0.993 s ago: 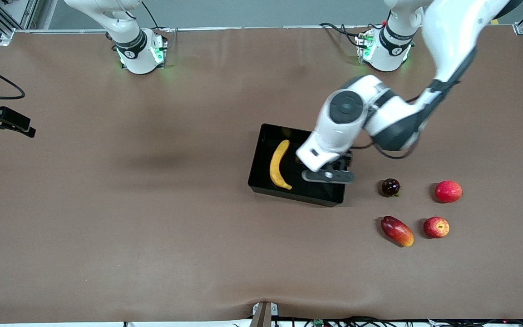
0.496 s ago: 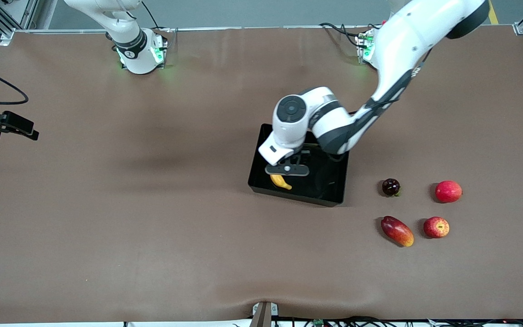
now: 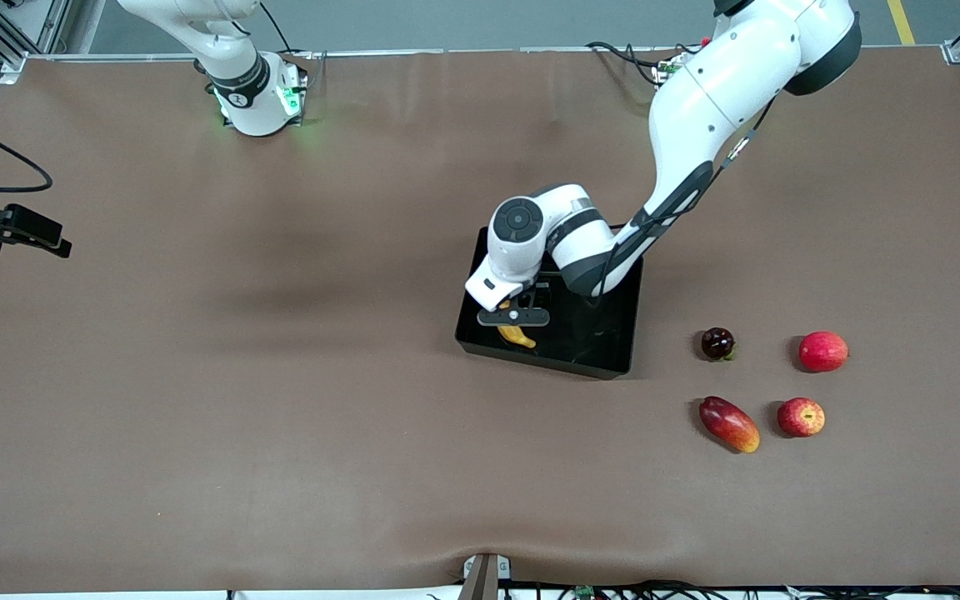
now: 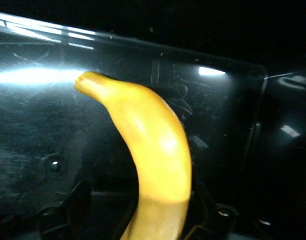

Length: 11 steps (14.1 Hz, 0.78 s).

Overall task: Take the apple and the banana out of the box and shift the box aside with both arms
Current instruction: 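Grasp the yellow banana in the tray with the left gripper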

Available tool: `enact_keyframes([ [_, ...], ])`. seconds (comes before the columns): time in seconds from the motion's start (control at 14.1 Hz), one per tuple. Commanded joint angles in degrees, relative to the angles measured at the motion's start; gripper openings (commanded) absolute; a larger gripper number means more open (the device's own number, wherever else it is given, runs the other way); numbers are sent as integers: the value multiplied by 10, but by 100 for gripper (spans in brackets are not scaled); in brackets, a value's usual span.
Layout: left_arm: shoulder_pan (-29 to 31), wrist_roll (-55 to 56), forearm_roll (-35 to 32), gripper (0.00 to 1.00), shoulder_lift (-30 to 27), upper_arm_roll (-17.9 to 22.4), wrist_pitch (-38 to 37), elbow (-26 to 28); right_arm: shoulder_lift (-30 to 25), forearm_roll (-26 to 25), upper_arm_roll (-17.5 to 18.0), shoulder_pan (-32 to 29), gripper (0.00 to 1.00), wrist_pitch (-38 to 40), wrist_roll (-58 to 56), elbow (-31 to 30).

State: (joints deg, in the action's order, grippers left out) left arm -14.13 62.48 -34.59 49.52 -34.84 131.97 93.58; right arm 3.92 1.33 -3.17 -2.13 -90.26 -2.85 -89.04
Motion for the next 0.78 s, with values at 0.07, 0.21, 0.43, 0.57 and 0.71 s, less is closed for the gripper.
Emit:
enact_keyframes([
  [0.07,-3,12,-17,0,8,0,10,-6,25,-7,5,-9,100,7,-8,13],
  [0.21,-7,6,-18,0,-4,0,-4,-8,25,-8,5,-9,100,7,-8,13],
  [0.43,-5,0,-18,0,-44,-6,-63,-17,52,-7,5,-10,100,7,-8,12],
  [0.57,1,-21,-11,0,-84,-8,-93,-24,55,-6,5,-7,100,8,-6,12],
  [0.71,13,-50,0,0,-121,-16,-102,-24,54,-7,8,-1,100,13,-8,12],
])
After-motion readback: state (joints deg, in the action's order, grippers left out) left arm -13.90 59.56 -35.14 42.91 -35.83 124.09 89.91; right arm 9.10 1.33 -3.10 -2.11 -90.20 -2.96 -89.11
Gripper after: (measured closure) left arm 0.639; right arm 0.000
